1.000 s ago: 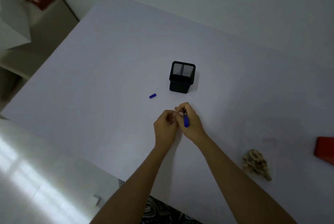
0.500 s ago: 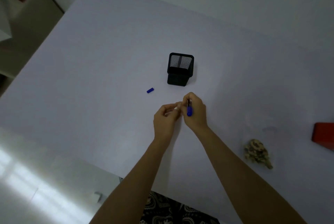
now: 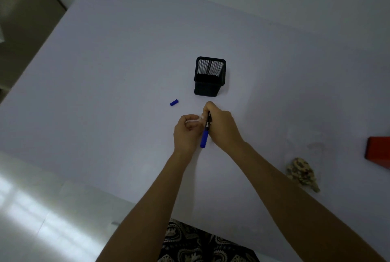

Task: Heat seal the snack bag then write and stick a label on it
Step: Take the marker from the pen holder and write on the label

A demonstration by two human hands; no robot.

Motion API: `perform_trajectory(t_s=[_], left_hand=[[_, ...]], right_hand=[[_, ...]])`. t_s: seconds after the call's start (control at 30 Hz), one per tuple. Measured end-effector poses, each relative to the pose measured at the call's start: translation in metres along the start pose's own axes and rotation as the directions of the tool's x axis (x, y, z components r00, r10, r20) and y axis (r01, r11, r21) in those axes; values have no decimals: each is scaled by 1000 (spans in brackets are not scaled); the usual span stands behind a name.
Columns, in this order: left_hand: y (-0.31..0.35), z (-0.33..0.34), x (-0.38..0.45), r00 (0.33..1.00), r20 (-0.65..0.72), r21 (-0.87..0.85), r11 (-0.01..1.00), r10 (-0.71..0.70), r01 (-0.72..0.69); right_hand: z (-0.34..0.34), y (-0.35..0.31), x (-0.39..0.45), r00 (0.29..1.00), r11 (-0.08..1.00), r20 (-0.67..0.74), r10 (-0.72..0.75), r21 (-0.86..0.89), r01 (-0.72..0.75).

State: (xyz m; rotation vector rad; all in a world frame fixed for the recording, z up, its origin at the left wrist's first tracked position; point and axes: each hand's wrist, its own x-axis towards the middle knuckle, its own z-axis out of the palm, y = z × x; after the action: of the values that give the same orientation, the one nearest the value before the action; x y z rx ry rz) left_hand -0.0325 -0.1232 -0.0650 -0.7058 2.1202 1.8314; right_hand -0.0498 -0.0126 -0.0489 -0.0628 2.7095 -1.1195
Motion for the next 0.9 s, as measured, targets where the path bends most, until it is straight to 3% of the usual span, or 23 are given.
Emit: perform_trajectory(t_s=[0.1,0.2,0.3,0.47,0.63,0.73,0.8,0.9], left_hand=[[1,7,-5,999,-47,-70,997,-16,13],[-3,12,-8,995,-76,15,998,67,-66],[-3,11,-8,986,-40,148,977,162,-154],[-12,-6,-3,968,17,366,900,249,-238],[-12,-14,2,946,183,425,846,267,-321],[-12,-13,4,929,198,429,825,312,-369],[-11,-10,5,926,208,460,804,316,-378],[-15,-5,1,916,188,553,733,354,-396]], right_hand=[[8,-1,-4,984,984,-99,148,118,-136],[14,2,-4,954,959,-205,217,229,-169],[10,5,-2,974,977,-178,143,184,-110],[4,16,0,997,999,53,-54,-1,54],[-2,22,1,970,978,218,-111,-150,146],[-5,22,3,956,961,267,-120,-209,179],[-8,20,4,958,944,251,-138,-259,204],[-9,18,4,976,928,65,-207,-302,217]])
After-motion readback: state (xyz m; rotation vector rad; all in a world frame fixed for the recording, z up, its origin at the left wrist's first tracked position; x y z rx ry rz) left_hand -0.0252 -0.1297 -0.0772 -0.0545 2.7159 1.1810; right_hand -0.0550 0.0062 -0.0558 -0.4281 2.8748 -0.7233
